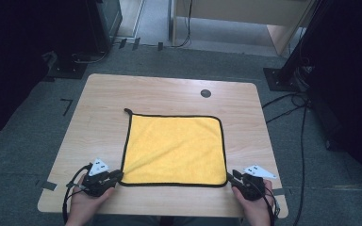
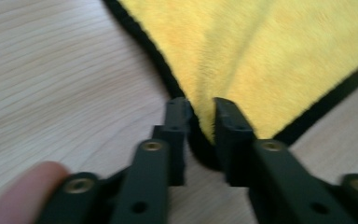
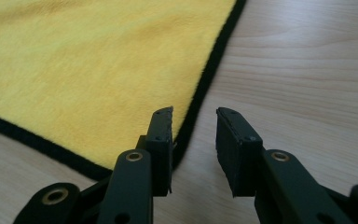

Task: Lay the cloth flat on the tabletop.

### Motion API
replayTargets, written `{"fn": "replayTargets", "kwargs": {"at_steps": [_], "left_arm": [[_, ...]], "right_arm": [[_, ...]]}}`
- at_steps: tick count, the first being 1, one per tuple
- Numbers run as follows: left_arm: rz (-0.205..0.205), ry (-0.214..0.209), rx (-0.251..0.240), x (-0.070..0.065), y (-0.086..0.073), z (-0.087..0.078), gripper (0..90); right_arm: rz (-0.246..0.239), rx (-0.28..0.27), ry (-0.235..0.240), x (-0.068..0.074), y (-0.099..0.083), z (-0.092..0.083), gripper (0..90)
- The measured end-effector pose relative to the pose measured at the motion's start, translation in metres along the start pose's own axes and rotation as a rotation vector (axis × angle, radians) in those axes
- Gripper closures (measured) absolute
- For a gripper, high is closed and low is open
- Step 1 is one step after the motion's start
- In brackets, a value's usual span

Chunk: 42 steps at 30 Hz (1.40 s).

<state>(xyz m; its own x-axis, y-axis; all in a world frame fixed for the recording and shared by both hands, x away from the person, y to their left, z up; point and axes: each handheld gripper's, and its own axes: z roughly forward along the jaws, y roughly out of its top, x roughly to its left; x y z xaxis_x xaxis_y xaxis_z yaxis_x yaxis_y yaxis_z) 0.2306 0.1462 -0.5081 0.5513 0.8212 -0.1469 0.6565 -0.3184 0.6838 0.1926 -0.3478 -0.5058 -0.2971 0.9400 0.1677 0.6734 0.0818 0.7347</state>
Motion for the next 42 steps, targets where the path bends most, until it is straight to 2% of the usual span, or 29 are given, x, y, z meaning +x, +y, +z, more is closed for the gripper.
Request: {"fn": "replayTargets", "kwargs": {"at_steps": [1,2,4,5,8,11,16,21,23,26,28,31,34,37,42], "left_arm": [[-0.023,0.014,-0.011,0.002,0.001,0.000,61.2],[-0.032,0.019,-0.016,0.003,0.001,0.000,57.0],[-0.042,0.028,-0.027,0.003,0.002,0.001,53.4],[-0.028,0.040,-0.026,0.002,0.002,0.002,52.1],[0.010,0.069,-0.016,-0.001,0.002,0.004,51.6],[0.028,0.084,-0.015,-0.002,0.002,0.005,51.1],[0.049,0.102,-0.016,-0.002,0.001,0.005,48.4],[0.054,0.103,-0.016,0.000,0.000,0.004,47.9],[0.041,0.088,-0.021,0.002,0.000,0.004,47.3],[0.005,0.076,-0.023,0.007,-0.001,0.002,40.5],[-0.047,0.097,-0.029,0.012,-0.001,0.000,34.8],[-0.070,0.151,-0.029,0.017,-0.001,-0.001,32.8],[-0.078,0.167,-0.033,0.018,-0.002,-0.001,32.7],[-0.067,0.175,-0.028,0.016,-0.002,-0.001,31.7],[-0.078,0.154,-0.039,0.017,-0.001,-0.001,32.3]], "right_arm": [[0.013,-0.005,-0.012,-0.002,0.000,-0.001,66.6],[0.022,-0.008,-0.015,-0.004,0.001,-0.002,66.6],[0.034,-0.007,-0.016,-0.005,0.000,-0.002,66.2],[0.036,-0.004,-0.010,-0.005,0.000,-0.001,65.8],[0.032,0.011,0.021,0.001,-0.002,0.001,64.7],[-0.007,0.042,0.017,0.007,-0.004,0.007,67.4],[-0.088,0.079,-0.018,0.015,-0.005,0.008,81.9],[-0.081,0.106,-0.024,0.014,-0.007,0.002,84.2],[-0.083,0.100,-0.023,0.012,-0.009,0.000,79.5],[-0.062,0.078,-0.023,0.007,-0.011,-0.002,67.9],[-0.036,0.055,-0.025,0.004,-0.010,-0.004,62.6],[-0.022,0.032,-0.040,0.001,-0.009,-0.005,55.3],[-0.003,0.018,-0.061,-0.002,-0.009,-0.006,50.1],[0.021,0.009,-0.084,-0.006,-0.010,-0.007,47.2],[0.048,-0.029,-0.086,-0.009,-0.007,-0.010,46.3]]}}
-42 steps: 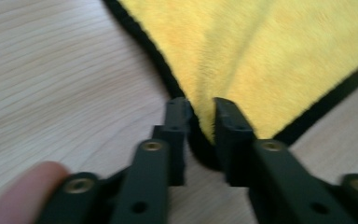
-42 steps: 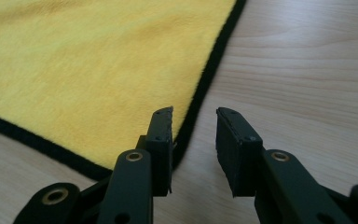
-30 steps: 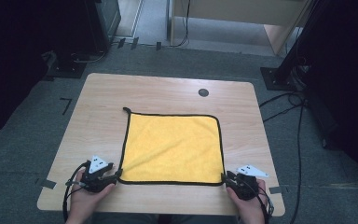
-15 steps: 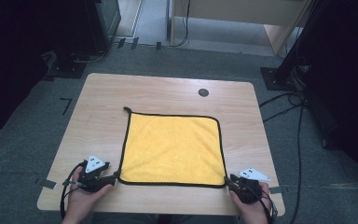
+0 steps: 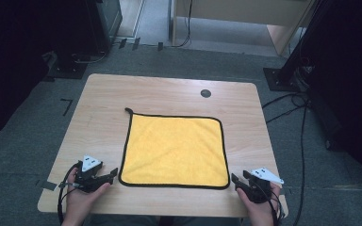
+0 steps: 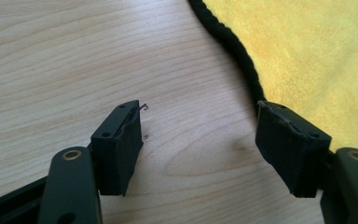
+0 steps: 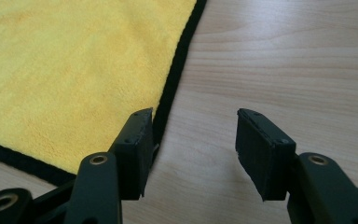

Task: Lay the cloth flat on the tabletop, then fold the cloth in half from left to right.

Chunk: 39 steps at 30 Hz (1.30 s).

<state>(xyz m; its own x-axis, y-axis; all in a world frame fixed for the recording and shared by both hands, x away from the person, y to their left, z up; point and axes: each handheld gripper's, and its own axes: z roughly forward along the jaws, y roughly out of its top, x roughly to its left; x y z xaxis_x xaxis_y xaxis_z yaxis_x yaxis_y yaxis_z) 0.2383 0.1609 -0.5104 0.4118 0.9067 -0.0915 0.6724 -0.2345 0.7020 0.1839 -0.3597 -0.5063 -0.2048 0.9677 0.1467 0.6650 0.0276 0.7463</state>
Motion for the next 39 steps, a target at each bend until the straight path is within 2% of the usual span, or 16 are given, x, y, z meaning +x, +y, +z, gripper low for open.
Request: {"fn": "replayTargets", "kwargs": {"at_steps": [2,5,11,13,16,19,24,29,34,39], "left_arm": [[0.003,-0.023,-0.018,0.000,0.000,-0.002,36.9],[0.000,-0.047,-0.043,-0.003,0.002,-0.004,37.3],[0.016,-0.057,-0.036,-0.008,0.000,-0.003,36.7],[0.007,-0.067,-0.040,-0.007,0.001,-0.003,37.9],[0.023,-0.082,-0.039,-0.009,0.002,-0.003,40.9],[0.028,-0.091,-0.032,-0.010,0.002,-0.002,41.4],[0.045,-0.102,-0.022,-0.012,0.001,0.000,41.7],[0.063,-0.104,-0.011,-0.013,0.001,0.001,41.7],[0.091,-0.100,0.003,-0.016,0.000,0.003,42.3],[0.095,-0.102,0.002,-0.017,-0.002,0.002,44.1]], "right_arm": [[0.001,-0.004,0.006,0.001,0.001,0.001,45.9],[-0.012,-0.013,0.017,0.005,0.004,0.003,45.0],[-0.057,-0.028,0.038,0.018,0.018,0.007,43.7],[-0.061,-0.032,0.057,0.023,0.027,0.010,44.3],[-0.089,-0.041,0.077,0.033,0.041,0.015,45.7],[-0.113,-0.050,0.105,0.046,0.058,0.023,48.6],[-0.155,-0.068,0.160,0.072,0.086,0.039,48.5],[-0.193,-0.073,0.193,0.098,0.111,0.059,48.4],[-0.208,-0.067,0.222,0.114,0.127,0.080,48.9],[-0.191,-0.070,0.247,0.129,0.144,0.100,51.2]]}}
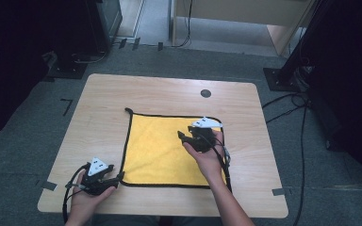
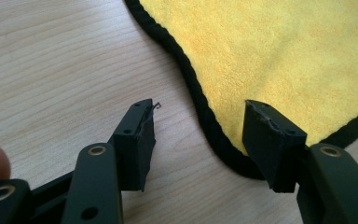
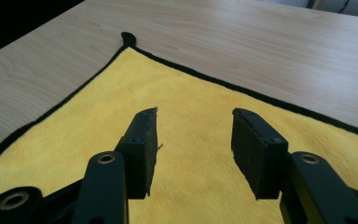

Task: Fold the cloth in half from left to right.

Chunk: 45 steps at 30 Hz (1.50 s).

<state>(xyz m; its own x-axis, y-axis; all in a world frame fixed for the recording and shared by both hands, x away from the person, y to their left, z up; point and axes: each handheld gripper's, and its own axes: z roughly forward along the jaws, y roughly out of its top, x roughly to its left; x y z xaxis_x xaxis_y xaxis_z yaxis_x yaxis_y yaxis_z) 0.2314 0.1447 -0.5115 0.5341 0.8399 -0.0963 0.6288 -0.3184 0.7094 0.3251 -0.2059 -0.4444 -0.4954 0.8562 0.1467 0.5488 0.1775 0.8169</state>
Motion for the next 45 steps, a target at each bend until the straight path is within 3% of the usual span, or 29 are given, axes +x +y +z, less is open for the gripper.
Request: {"fn": "replayTargets", "kwargs": {"at_steps": [14,17,21,24,26,32,35,39,43,45], "left_arm": [[-0.001,0.005,-0.011,-0.002,-0.003,-0.001,45.3],[0.000,-0.030,-0.013,0.000,-0.003,-0.001,47.5],[0.004,-0.054,-0.013,0.001,-0.004,-0.002,51.7],[0.031,-0.068,-0.011,-0.002,-0.004,-0.002,55.2],[0.054,-0.066,-0.009,-0.003,-0.005,-0.002,55.6],[0.065,-0.067,-0.004,-0.004,-0.005,-0.002,56.7],[0.077,-0.063,0.004,-0.006,-0.004,-0.003,58.0],[0.122,-0.028,0.006,-0.013,-0.005,-0.002,57.2],[0.092,-0.035,0.009,-0.010,-0.004,-0.002,58.4],[0.075,-0.062,0.020,-0.008,-0.003,-0.003,66.5]], "right_arm": [[-0.053,0.020,0.050,0.036,0.037,0.069,55.0],[-0.033,0.041,0.073,0.044,0.041,0.086,55.6],[-0.054,0.072,0.084,0.058,0.046,0.109,55.7],[-0.061,0.096,0.085,0.069,0.049,0.129,56.0],[-0.058,0.105,0.083,0.074,0.052,0.140,56.0],[-0.060,0.121,0.047,0.081,0.059,0.168,54.6],[-0.037,0.138,0.034,0.083,0.062,0.183,53.3],[-0.032,0.178,0.019,0.086,0.062,0.203,51.1],[-0.051,0.205,-0.005,0.087,0.061,0.218,48.4],[-0.075,0.211,-0.011,0.089,0.061,0.224,51.2]]}}
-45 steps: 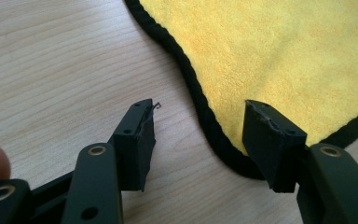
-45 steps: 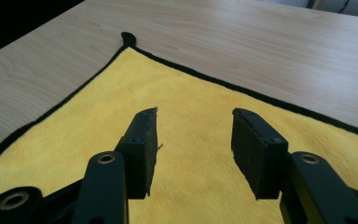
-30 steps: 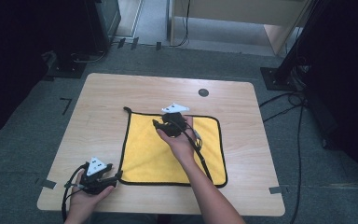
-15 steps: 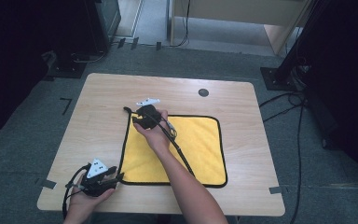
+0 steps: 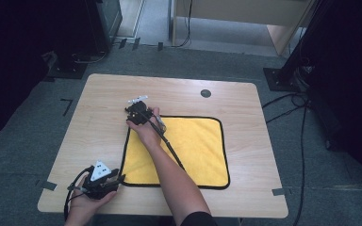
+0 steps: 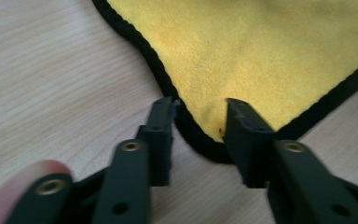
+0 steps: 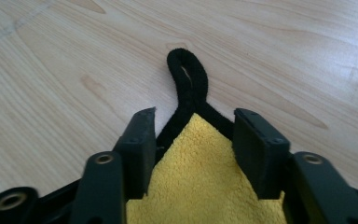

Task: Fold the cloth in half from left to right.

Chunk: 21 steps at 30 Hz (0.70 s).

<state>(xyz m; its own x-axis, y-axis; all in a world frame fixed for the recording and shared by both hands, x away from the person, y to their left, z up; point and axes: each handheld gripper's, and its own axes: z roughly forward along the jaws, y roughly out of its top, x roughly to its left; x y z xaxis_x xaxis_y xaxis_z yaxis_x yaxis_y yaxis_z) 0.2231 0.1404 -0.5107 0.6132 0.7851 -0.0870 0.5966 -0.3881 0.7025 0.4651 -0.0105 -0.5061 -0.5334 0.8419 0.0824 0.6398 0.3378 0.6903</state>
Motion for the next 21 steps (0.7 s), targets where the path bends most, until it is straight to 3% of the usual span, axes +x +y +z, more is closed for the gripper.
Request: {"fn": "replayTargets", "kwargs": {"at_steps": [3,4,6,9,14,18,21], "left_arm": [[-0.065,-0.009,0.016,0.003,0.002,0.000,84.7],[-0.076,-0.011,0.017,0.004,0.003,0.000,86.7],[-0.074,0.020,0.022,0.003,0.004,-0.001,87.7],[-0.068,0.063,0.016,0.005,0.004,-0.005,88.2],[-0.107,0.124,-0.039,0.023,0.001,-0.024,88.4],[-0.106,0.183,-0.134,0.029,0.002,-0.044,88.6],[-0.074,0.169,-0.196,0.021,0.006,-0.053,88.7]], "right_arm": [[0.005,-0.004,0.005,0.001,0.002,0.003,68.6],[-0.008,-0.003,0.008,0.001,0.003,0.004,77.6],[-0.037,0.002,-0.010,0.004,0.005,0.007,83.8],[-0.022,0.017,-0.003,0.004,0.012,0.011,86.3],[-0.014,0.014,0.015,0.010,0.025,0.018,86.9],[-0.022,-0.030,0.033,0.026,0.042,0.018,86.8],[-0.024,-0.084,0.057,0.031,0.053,0.009,86.7]]}}
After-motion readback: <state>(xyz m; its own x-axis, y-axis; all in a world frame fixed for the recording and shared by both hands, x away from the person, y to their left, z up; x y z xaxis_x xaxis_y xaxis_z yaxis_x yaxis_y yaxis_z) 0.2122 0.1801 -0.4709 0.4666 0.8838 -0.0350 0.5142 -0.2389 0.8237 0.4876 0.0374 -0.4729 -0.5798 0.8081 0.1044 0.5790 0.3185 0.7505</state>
